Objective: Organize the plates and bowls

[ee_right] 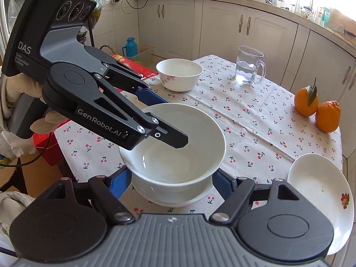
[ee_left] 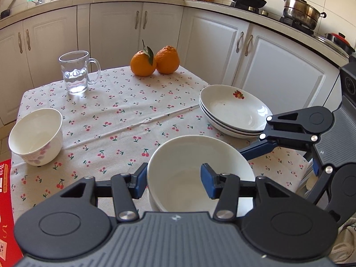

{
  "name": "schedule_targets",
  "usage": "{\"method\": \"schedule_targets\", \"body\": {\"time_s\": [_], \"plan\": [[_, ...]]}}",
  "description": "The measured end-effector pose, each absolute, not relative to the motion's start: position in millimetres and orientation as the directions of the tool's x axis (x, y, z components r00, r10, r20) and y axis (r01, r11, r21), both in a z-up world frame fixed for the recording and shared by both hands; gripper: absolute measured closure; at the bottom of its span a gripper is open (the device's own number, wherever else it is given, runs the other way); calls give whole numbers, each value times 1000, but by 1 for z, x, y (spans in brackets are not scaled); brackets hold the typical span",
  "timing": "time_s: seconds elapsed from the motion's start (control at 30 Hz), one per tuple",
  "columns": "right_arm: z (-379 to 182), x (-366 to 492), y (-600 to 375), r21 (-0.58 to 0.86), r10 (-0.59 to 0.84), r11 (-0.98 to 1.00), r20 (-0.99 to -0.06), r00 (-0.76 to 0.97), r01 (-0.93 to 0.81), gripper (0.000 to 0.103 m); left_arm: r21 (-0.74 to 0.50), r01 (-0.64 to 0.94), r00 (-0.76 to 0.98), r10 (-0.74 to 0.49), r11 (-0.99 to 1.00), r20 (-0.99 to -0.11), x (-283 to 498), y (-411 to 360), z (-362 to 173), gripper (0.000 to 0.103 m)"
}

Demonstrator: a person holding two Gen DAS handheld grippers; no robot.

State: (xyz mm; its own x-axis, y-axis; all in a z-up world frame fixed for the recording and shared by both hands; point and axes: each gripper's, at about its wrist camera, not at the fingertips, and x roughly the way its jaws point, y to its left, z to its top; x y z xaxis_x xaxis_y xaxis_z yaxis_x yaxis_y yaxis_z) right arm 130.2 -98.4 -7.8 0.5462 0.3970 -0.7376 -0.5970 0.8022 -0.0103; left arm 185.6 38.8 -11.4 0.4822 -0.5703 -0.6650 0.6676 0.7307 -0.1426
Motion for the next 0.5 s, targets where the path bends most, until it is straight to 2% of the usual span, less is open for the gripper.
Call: {"method": "schedule_targets", "body": {"time_s": [0.5], "plan": [[-14,130,-102,8,395,806,-752,528,-592,20,-139,673,470,-564,727,-679,186,35,-18,54]]}}
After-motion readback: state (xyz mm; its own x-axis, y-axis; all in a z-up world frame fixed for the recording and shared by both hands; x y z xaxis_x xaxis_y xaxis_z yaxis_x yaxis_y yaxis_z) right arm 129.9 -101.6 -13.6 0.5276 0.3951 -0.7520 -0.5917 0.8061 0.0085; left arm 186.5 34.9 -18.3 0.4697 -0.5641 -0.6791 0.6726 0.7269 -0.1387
